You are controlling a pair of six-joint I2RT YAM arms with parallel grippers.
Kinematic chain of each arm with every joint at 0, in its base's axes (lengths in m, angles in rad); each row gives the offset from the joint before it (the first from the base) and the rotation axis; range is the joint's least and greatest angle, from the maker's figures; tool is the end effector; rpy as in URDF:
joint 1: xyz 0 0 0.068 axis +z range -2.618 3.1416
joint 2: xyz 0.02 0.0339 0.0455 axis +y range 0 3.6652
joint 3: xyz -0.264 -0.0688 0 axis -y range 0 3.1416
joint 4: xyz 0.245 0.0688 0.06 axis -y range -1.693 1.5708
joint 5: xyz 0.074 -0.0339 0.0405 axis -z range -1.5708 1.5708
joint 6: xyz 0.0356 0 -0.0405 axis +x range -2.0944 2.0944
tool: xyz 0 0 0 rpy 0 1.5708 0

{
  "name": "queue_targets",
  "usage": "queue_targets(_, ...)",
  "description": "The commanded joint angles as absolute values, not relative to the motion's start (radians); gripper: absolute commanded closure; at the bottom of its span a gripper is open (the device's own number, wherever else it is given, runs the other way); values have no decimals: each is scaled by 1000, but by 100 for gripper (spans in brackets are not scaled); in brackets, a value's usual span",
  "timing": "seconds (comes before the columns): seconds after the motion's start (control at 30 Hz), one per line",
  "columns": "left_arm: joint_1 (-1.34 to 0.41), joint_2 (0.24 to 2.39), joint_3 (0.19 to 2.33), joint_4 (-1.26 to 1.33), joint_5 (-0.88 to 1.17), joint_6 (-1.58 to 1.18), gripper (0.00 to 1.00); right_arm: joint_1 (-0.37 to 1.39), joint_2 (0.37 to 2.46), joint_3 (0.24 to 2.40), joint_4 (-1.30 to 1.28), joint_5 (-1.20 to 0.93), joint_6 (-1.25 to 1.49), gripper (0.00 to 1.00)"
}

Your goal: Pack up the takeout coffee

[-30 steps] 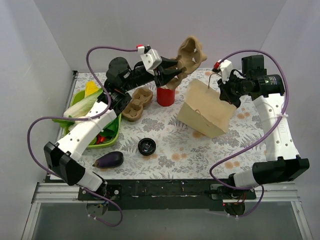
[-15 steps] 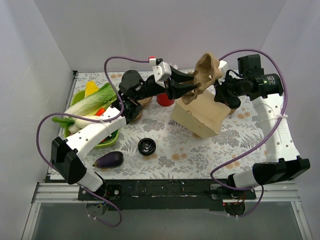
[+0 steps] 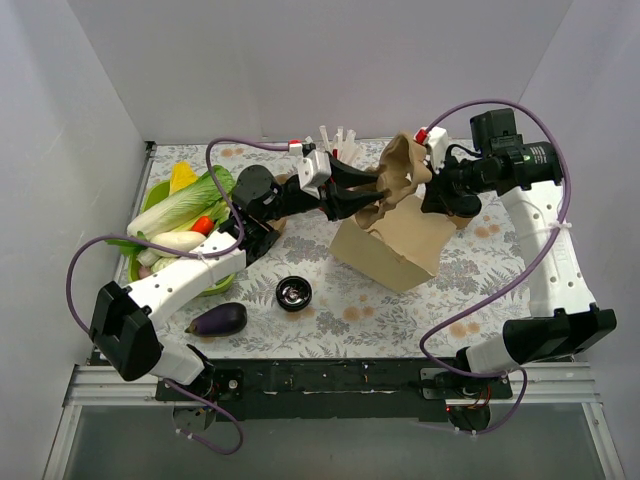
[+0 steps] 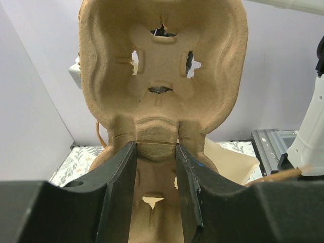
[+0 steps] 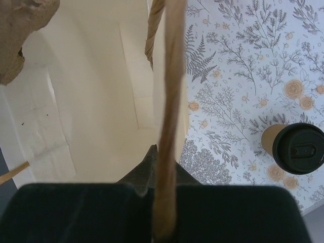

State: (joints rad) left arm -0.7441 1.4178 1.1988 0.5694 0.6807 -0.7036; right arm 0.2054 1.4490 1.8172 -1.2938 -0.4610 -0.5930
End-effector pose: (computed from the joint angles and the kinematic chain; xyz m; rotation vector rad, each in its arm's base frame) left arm 0.2257 -0.2383 0.4147 0.7027 1.3203 -1.6178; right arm 0.2499 0.0682 0.4351 -1.1053 2.1363 0.3978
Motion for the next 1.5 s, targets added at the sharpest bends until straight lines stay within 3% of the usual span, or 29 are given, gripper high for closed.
queue_targets(0.0,-749,1402,1209,618,742,-680,100,209,1457,1868,-1310,-518,-621,99)
queue_targets(0.7,-750,1483,1239,525,887,-490,100,209,1425,1805,-1296,-523,-650,99)
queue_targets(1.13,-750,1511,1318,92,910,-174,100,209,1417,1822,-1282,-443,-629,99)
queue_targets(1.47,-781,1577,1499,-305,881,174,100,210,1402,1812,-1270,-431,-603,99)
